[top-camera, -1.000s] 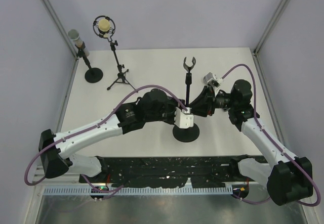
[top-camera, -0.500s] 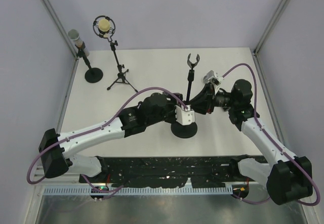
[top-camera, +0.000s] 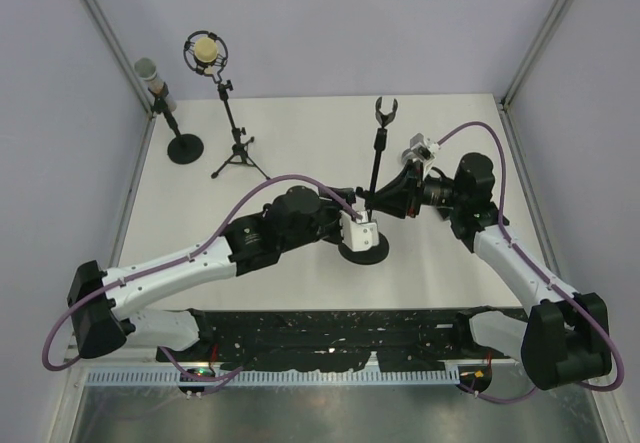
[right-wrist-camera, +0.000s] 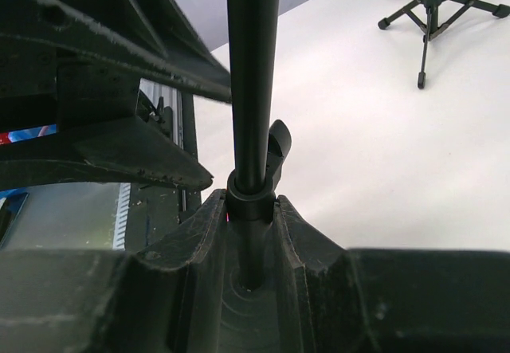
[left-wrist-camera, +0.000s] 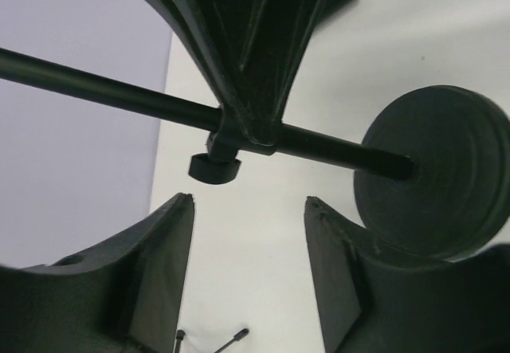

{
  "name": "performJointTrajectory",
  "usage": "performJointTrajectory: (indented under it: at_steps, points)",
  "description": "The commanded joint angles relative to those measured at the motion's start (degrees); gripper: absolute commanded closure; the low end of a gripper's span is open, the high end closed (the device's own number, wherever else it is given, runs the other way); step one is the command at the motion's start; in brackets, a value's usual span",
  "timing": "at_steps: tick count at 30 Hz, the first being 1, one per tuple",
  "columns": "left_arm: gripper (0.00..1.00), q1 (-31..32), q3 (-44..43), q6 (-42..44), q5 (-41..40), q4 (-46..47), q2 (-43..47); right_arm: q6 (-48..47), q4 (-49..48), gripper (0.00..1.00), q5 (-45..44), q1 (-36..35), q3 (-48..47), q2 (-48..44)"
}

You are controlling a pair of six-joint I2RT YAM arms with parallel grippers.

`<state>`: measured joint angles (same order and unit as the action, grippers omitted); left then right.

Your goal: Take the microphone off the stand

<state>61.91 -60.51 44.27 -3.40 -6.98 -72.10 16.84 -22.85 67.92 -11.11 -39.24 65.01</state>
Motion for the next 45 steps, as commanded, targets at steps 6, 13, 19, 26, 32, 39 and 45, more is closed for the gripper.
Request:
performJointTrajectory:
  at_steps: [6, 13, 19, 26, 32, 39, 45]
  points:
    - [0.52, 0.3, -3.6, -1.0, 6.7, -4.0, -1.1, -0.1, -3.6, 0.95, 1.7, 0.0, -3.1, -2.9]
    - [0.49, 0.4, -4.5, -1.1, 5.2, -3.7, -1.7, -3.7, -0.2, 0.95, 2.8, -0.9, -2.4, -4.8]
    - [0.47, 0.3, -4.7, -1.0, 5.0, -3.6, -1.6, -5.6, 2.3, 0.94, 2.5, -1.0, -2.7, -4.6]
    - [0.47, 0.3, -5.4, -1.4, 5.2, -4.4, -1.2, -7.5, 3.8, 0.94, 2.8, -1.2, -2.9, -3.8]
    - [0.47, 0.3, -5.5, -1.4, 6.0, -5.0, -2.2, -6.6, 3.5, 0.94, 4.0, -1.7, -3.5, -4.8]
    - [0.48, 0.8, -5.5, -0.9, 7.1, -6.0, -3.0, -3.0, 0.4, 0.95, 5.0, -2.0, -3.2, -6.8]
    - [0.48, 1.3, -5.9, -0.8, 7.2, -6.6, -3.8, -1.1, -1.4, 0.94, 6.3, -2.3, -3.1, -7.5]
